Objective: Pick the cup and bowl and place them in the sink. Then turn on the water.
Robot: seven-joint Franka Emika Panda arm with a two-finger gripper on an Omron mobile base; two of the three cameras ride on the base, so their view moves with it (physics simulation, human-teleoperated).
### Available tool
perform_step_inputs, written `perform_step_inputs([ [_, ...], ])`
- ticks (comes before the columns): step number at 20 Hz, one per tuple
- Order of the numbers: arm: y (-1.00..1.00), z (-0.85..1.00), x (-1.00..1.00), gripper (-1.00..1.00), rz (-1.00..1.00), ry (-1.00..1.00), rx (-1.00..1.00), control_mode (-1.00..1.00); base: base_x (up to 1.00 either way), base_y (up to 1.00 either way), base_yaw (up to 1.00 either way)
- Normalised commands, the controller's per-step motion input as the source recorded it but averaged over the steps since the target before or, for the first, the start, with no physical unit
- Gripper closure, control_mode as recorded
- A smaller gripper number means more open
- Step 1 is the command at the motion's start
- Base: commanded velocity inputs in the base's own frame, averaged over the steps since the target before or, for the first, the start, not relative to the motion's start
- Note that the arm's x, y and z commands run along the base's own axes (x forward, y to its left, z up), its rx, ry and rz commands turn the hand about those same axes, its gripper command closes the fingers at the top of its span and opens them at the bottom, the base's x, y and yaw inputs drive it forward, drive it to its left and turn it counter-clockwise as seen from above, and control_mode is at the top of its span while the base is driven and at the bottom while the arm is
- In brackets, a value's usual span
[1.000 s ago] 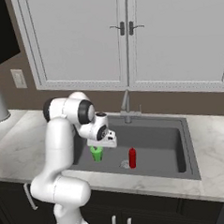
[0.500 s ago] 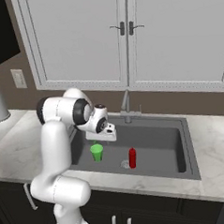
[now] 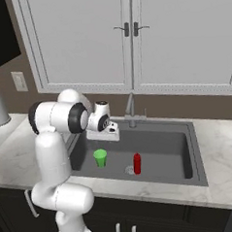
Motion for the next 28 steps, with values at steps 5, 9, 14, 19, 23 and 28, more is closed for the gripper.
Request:
perform_step_inputs([
  [5,0.0,0.46,-0.45,-1.0,0.0,0.0,0.0,-1.0,0.0,0.0,0.0],
  [9,0.0,0.54,-0.56,-1.0,0.0,-0.02,0.0,-1.0,0.0,0.0,0.0],
  [14,0.0,0.56,-0.53,-1.0,0.0,-0.01,0.0,-1.0,0.0,0.0,0.0],
  [19,0.0,0.56,-0.58,-1.0,0.0,-0.01,0.0,-1.0,0.0,0.0,0.0],
  [23,0.0,0.56,-0.65,-1.0,0.0,-0.02,0.0,-1.0,0.0,0.0,0.0],
  [28,0.0,0.62,-0.61,-1.0,0.0,-0.03,0.0,-1.0,0.0,0.0,0.0],
])
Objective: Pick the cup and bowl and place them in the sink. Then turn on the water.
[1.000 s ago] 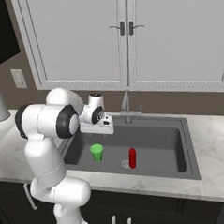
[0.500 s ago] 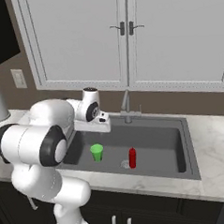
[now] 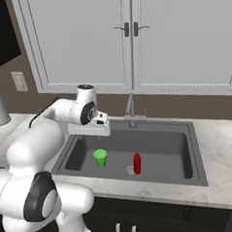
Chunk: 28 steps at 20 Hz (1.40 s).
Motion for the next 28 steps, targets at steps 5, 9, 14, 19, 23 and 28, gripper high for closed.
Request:
perform_step_inputs([
  [5,0.0,0.64,-0.51,-1.0,0.0,-0.01,0.0,-1.0,0.0,0.0,0.0],
  [9,0.0,0.63,-0.57,-1.0,0.0,0.0,0.0,-1.0,0.0,0.0,0.0],
  [14,0.0,0.56,-0.62,-1.0,0.0,-0.01,0.0,-1.0,0.0,0.0,0.0],
  [19,0.0,0.5,-0.65,-1.0,0.0,0.0,0.0,-1.0,0.0,0.0,0.0],
  [23,0.0,0.41,-0.63,-1.0,0.0,0.0,0.0,-1.0,0.0,0.0,0.0],
  [28,0.0,0.31,-0.61,-1.0,0.0,-0.01,0.0,-1.0,0.0,0.0,0.0],
])
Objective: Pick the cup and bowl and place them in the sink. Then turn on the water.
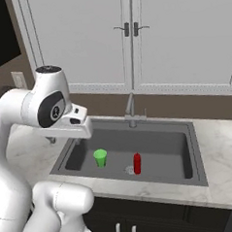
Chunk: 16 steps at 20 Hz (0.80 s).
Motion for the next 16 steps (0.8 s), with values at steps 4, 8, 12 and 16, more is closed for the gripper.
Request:
perform_step_inputs([
  [4,0.01,0.06,-0.33,-1.0,0.0,-0.05,0.0,-1.0,0.0,0.0,0.0],
  [8,0.1,0.0,-0.01,-1.0,0.0,-0.03,0.0,-1.0,0.0,0.0,0.0],
  [12,0.21,0.0,0.0,-1.0,0.0,0.0,0.0,-1.0,0.0,0.0,0.0],
  [16,0.18,0.0,-0.01,-1.0,0.0,0.0,0.0,-1.0,0.0,0.0,0.0],
])
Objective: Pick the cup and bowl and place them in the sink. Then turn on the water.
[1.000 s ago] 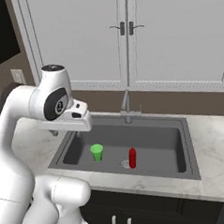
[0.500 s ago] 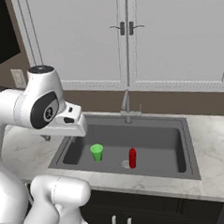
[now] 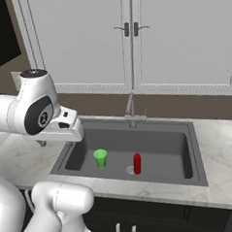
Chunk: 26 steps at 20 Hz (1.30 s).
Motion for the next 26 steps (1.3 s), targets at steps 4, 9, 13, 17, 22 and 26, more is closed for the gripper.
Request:
perform_step_inputs([
  [4,0.06,0.0,-0.02,-1.0,0.01,0.0,0.0,-1.0,0.0,0.0,0.0],
  [9,0.01,0.0,0.0,-1.0,0.0,0.0,0.0,-1.0,0.0,0.0,0.0],
  [13,0.0,0.0,0.0,-1.0,0.0,0.0,0.0,1.0,0.0,0.0,0.0],
  [17,0.0,0.0,0.0,-1.0,0.0,0.0,0.0,1.0,-0.27,0.0,0.0],
  [22,0.0,0.0,0.0,-1.0,0.0,0.0,0.0,1.0,-0.97,-0.01,0.0],
  [26,0.0,0.0,0.0,-1.0,0.0,0.0,0.0,1.0,-1.0,-0.07,0.07],
])
